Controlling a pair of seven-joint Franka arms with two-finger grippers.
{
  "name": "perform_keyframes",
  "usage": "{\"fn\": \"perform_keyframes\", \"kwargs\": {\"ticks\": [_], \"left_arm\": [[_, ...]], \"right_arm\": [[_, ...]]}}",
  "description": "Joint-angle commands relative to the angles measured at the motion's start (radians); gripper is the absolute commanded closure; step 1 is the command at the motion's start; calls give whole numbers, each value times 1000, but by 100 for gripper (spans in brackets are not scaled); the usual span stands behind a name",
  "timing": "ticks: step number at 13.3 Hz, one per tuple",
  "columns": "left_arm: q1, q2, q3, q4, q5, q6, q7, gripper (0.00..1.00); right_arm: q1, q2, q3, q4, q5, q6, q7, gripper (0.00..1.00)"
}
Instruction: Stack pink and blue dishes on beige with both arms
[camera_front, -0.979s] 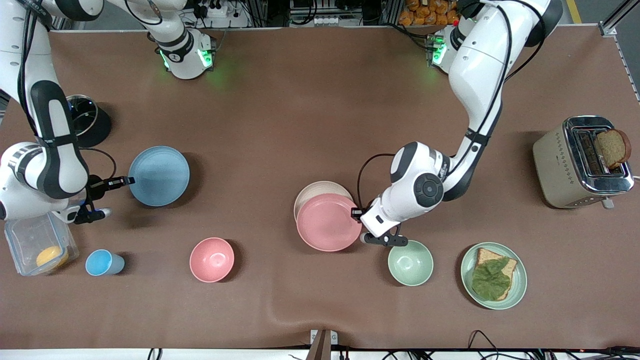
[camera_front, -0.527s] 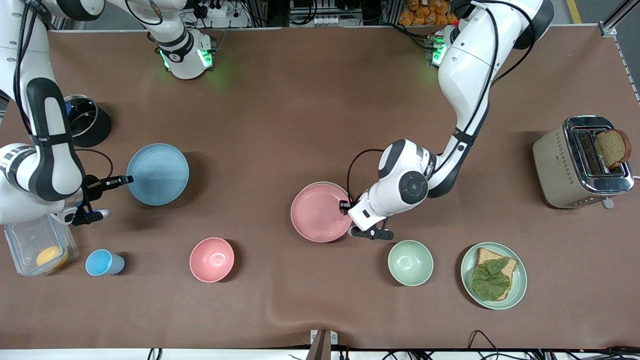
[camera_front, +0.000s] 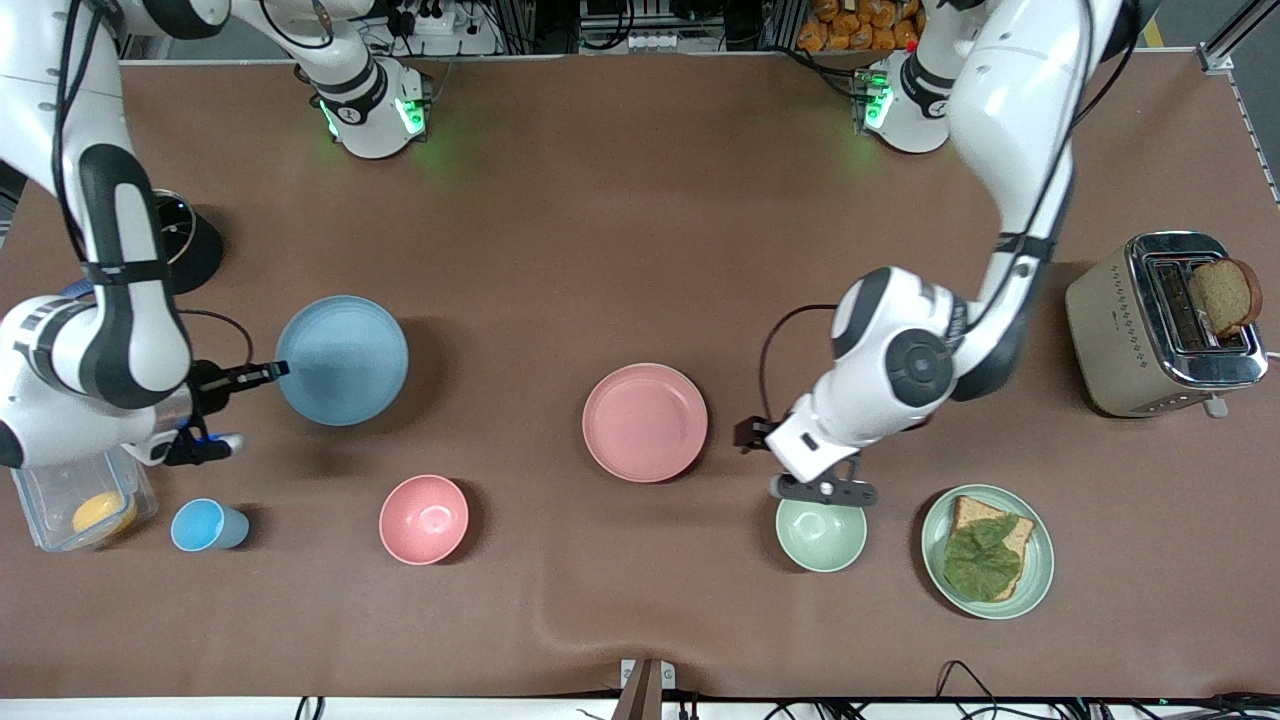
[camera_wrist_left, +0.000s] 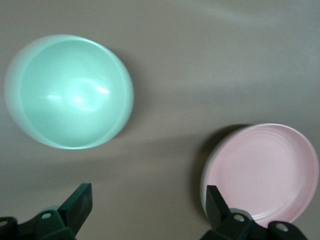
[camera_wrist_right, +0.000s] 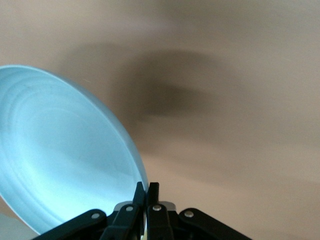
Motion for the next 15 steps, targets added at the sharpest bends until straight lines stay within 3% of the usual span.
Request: {"fn": "perform_keyframes", "kwargs": {"ticks": [1,3,8,15], "left_arm": [[54,-84,-4,-23,105,-93,12,0],[111,-139,-4,-23,111,-168,43,0],[254,-289,-10,-23,99,-336,198,0],[373,-409,-7,-18,59,-484,300,0]], "right_arm": [[128,-1,-3,41,86,-16,184,100],[241,5,-4,49,129,22,322,100],[485,49,-3,70,135,279,591,100],[579,129,17,95,218,542,640,100]]}}
